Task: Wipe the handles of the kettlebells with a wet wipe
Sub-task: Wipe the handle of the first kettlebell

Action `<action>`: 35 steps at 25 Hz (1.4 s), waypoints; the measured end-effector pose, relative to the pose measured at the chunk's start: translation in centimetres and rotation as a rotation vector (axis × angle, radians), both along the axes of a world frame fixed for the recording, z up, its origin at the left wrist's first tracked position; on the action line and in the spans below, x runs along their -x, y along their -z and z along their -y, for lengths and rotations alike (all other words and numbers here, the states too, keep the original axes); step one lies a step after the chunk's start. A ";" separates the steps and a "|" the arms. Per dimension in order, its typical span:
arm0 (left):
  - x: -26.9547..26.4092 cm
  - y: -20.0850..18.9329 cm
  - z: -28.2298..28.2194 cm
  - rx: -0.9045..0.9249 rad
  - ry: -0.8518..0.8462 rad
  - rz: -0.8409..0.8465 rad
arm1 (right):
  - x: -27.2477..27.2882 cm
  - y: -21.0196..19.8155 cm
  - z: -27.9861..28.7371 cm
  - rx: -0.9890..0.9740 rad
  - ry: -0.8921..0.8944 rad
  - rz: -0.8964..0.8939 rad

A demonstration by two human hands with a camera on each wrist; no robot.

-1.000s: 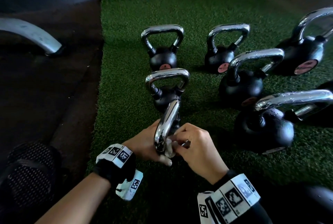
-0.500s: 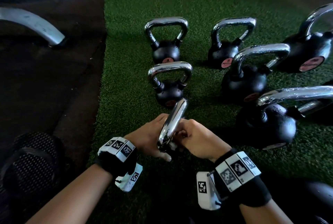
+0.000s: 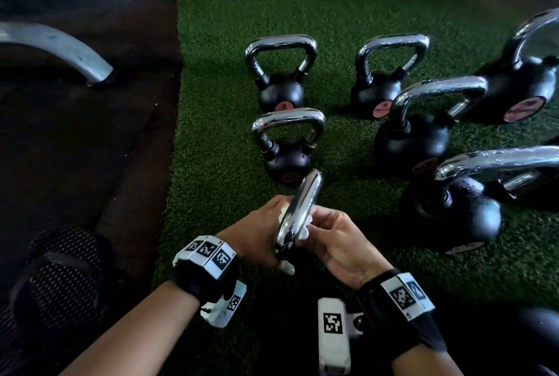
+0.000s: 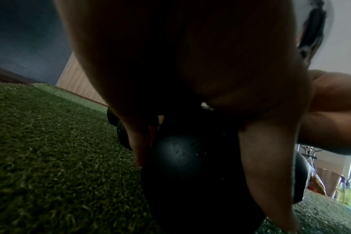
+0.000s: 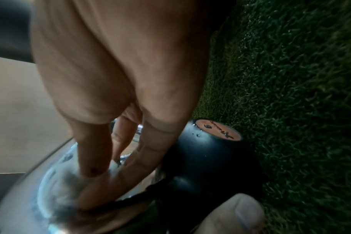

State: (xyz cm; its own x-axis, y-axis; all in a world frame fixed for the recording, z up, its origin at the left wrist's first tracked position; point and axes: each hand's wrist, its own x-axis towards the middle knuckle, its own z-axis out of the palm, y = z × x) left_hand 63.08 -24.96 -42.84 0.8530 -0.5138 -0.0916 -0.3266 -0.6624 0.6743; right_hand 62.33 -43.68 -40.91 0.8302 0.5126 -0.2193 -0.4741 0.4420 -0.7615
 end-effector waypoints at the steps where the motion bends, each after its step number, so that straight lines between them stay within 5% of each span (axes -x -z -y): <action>1: 0.2 -0.1 0.0 -0.002 0.008 0.015 | 0.2 0.0 -0.2 0.011 0.017 0.001; 8: 0.5 -0.7 0.3 0.010 -0.038 -0.022 | -0.2 0.6 -1.4 -0.028 0.276 -0.015; 13: 0.6 -1.0 0.4 0.002 -0.065 -0.034 | -1.1 0.9 -0.7 0.267 0.548 0.264; 18: 0.8 -0.9 0.2 0.078 -0.100 -0.093 | -1.5 0.5 -0.5 0.607 0.585 0.457; 22: 0.7 -0.5 0.2 0.102 -0.095 -0.094 | -2.3 0.2 -0.8 0.889 0.712 0.474; 35: 0.8 0.3 -0.2 0.134 -0.055 -0.010 | -3.4 -0.1 -2.2 1.153 0.531 0.220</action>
State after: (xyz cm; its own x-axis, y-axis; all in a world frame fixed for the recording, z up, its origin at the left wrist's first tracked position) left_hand 62.31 -24.78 -43.12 0.8796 -0.4745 -0.0341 -0.2851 -0.5832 0.7606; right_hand 65.78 -41.51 -40.81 0.9481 -0.2828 -0.1452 -0.2596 -0.4253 -0.8670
